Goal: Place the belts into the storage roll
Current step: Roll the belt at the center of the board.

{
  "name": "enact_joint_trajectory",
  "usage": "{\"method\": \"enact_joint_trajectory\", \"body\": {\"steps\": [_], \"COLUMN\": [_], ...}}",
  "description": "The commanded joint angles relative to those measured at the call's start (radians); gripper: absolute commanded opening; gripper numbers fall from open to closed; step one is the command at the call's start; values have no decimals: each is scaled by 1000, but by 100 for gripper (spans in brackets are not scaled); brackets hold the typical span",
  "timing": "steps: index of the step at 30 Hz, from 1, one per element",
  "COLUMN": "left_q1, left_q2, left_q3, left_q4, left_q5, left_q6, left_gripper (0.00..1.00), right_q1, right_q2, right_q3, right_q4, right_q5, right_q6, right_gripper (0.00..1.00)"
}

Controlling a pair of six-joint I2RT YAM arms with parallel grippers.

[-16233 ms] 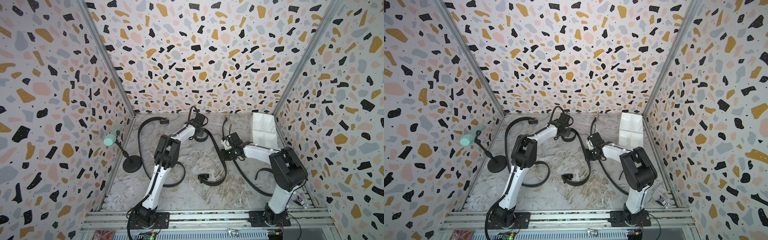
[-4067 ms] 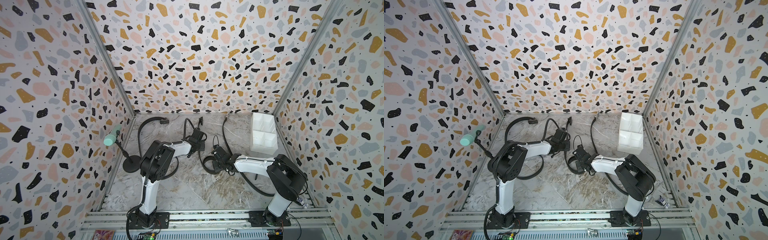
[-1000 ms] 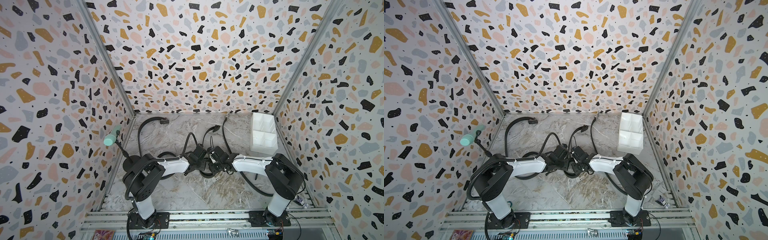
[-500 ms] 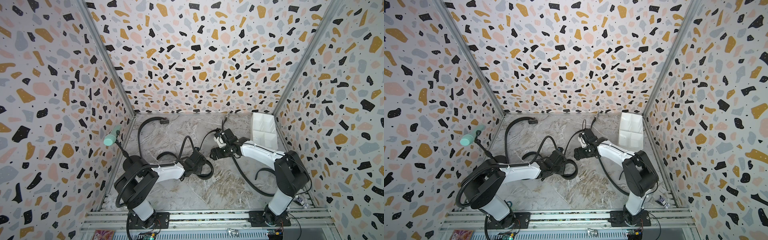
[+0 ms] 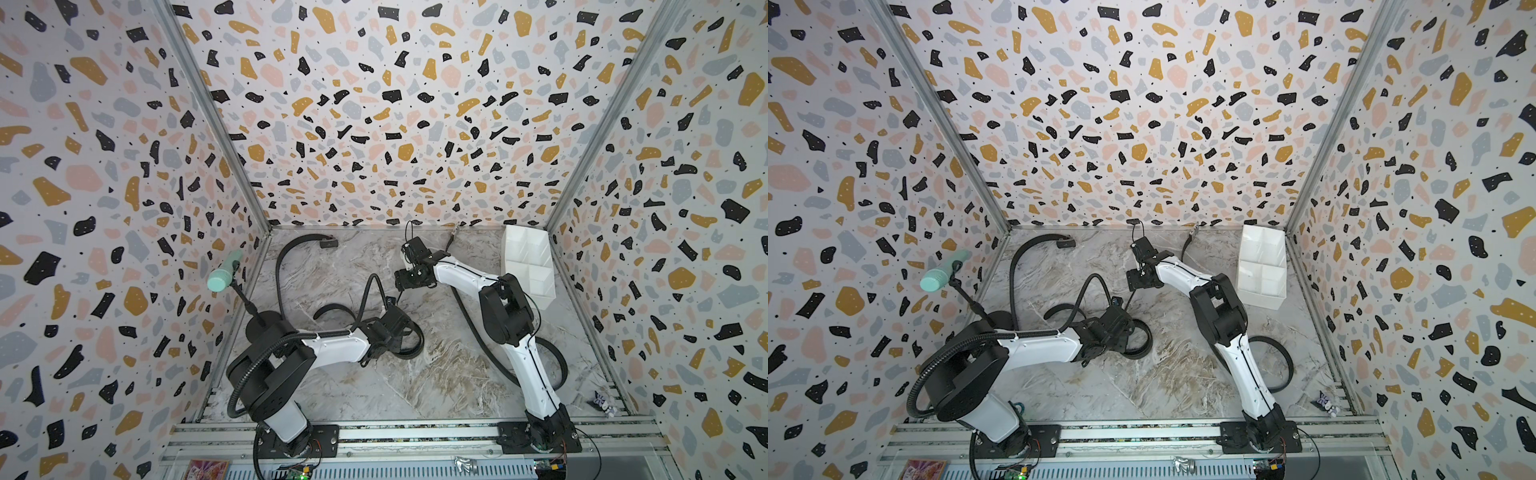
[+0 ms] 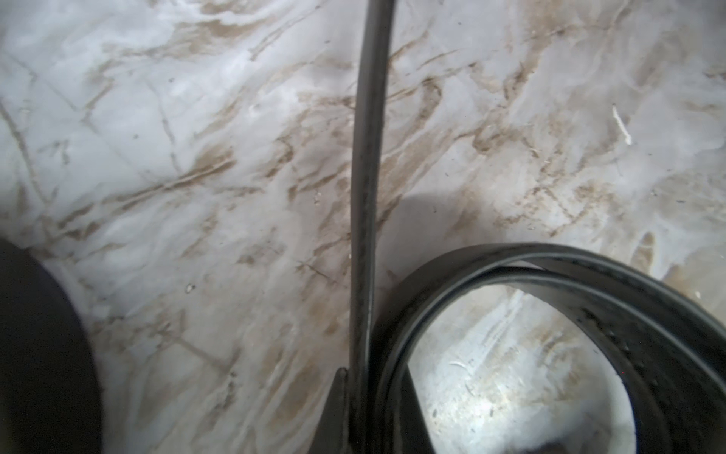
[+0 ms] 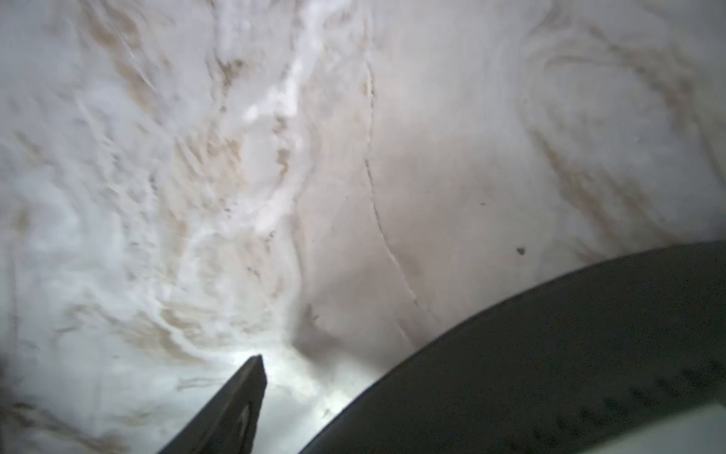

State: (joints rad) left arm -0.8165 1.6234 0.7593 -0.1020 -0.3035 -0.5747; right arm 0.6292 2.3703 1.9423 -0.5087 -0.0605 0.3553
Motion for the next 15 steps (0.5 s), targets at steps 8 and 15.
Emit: {"method": "enact_joint_trajectory", "body": {"steps": [8, 15], "left_q1": [54, 90], "left_q2": [123, 171], "left_q3": [25, 97], "left_q4": [-195, -182], "left_q5": [-197, -259], "left_q6": [-47, 1], "left_gripper": [0, 0], "right_q1": [33, 57], "right_q2": [-233, -507], "right_q3": [-318, -727], "right_q4": [-55, 27], "right_q5": [26, -85], "right_q6": [7, 115], "right_gripper": [48, 55]}}
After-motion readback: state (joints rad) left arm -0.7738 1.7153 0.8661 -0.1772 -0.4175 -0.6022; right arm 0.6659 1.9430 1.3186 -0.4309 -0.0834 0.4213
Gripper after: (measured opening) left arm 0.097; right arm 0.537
